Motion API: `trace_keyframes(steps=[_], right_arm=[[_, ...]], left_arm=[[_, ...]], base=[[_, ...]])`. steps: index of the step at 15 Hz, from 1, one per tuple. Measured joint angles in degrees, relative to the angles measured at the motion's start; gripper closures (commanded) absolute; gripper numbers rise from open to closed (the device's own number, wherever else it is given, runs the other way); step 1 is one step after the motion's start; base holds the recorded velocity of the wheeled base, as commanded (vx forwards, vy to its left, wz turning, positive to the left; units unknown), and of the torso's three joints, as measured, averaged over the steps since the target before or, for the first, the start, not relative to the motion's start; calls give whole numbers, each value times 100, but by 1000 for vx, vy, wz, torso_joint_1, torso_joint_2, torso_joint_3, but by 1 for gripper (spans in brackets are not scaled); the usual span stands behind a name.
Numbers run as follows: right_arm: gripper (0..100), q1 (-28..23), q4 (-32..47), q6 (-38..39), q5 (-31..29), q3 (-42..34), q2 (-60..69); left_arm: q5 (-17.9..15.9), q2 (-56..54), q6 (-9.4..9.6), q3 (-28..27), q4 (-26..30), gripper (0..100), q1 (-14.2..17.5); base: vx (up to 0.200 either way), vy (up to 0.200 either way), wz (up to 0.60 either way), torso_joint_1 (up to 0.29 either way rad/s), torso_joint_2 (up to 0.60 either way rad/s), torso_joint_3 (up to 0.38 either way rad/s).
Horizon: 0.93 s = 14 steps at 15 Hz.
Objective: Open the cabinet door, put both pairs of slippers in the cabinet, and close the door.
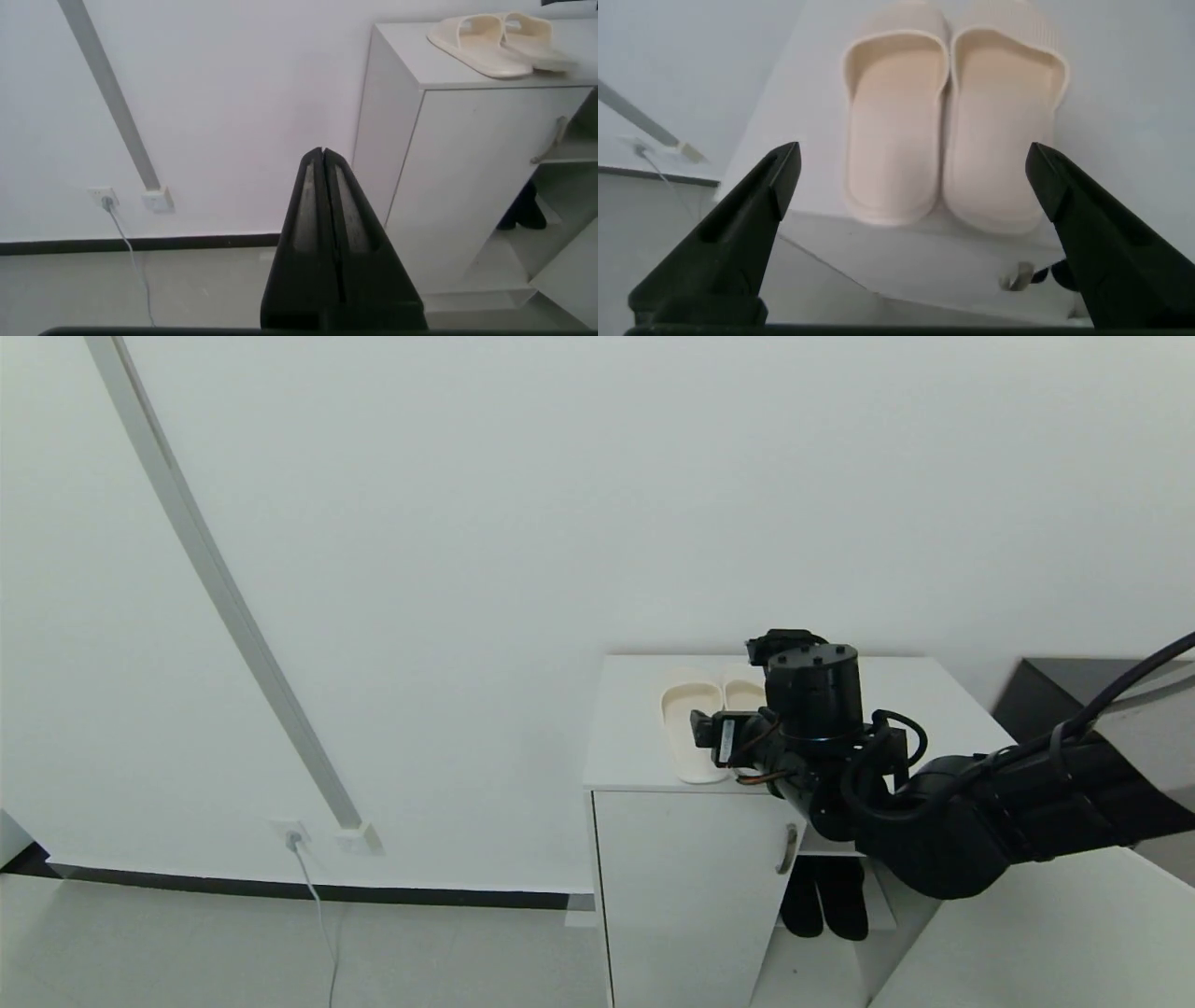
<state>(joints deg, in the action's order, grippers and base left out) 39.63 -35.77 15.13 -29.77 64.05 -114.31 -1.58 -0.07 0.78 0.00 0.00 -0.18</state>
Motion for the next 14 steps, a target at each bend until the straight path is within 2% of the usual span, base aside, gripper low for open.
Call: trace_keyframes(steps=[3,8,12,14], right_arm=[[0,61,-171,4,-9,-162,-73],[0,118,-477,-38,-226,-389,-295],[0,52,-1320,-405,-241,-407,-663],[0,2,-1443,-512,-195,-372,-879]], left_arm=[[0,0,-12,0,0,100,2],[0,0,-16,0,0,100,-2],[0,0,-16,0,0,100,2],[0,0,-21,0,0,100,2]], base=[[200,0,0,6,-1,4],[0,0,0,0,0,0],[0,0,0,0,0,0],[0,0,0,0,0,0]])
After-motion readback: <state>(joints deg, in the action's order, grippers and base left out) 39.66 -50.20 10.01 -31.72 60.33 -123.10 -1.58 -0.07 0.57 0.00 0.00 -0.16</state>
